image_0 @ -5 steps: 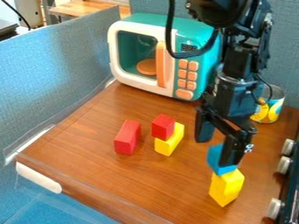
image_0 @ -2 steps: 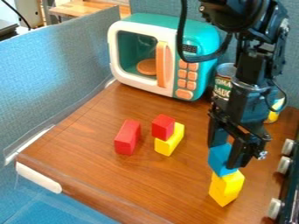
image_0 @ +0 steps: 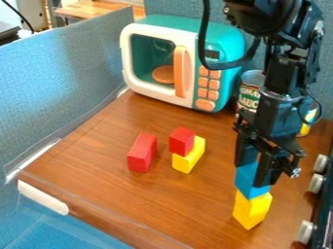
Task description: Put the blue cube on top of the red cube
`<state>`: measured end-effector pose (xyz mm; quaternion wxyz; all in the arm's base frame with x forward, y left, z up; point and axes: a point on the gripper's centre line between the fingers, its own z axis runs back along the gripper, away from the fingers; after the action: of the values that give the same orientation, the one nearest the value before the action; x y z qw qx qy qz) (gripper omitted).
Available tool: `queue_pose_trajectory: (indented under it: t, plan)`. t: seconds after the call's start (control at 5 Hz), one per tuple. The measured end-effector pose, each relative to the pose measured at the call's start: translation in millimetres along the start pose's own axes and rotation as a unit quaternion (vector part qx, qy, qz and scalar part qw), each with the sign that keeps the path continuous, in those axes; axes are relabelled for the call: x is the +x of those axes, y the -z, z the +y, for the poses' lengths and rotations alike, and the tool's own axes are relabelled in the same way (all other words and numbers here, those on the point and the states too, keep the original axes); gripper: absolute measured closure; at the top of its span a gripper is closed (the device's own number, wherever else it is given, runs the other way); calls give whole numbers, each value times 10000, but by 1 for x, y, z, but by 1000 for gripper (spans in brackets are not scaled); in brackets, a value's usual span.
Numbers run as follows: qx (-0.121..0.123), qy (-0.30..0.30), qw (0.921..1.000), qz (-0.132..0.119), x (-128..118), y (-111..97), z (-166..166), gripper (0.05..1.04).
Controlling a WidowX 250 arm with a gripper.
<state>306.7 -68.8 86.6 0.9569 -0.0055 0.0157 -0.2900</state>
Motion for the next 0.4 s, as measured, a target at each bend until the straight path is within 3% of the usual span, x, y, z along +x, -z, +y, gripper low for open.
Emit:
queue_pose_trajectory:
  t: [0.2,0.4]
  plan:
    - [-36,-149,9999,58,-8,-1,6,555]
    - [175,-953,9940,-507,-31,-44,38,555]
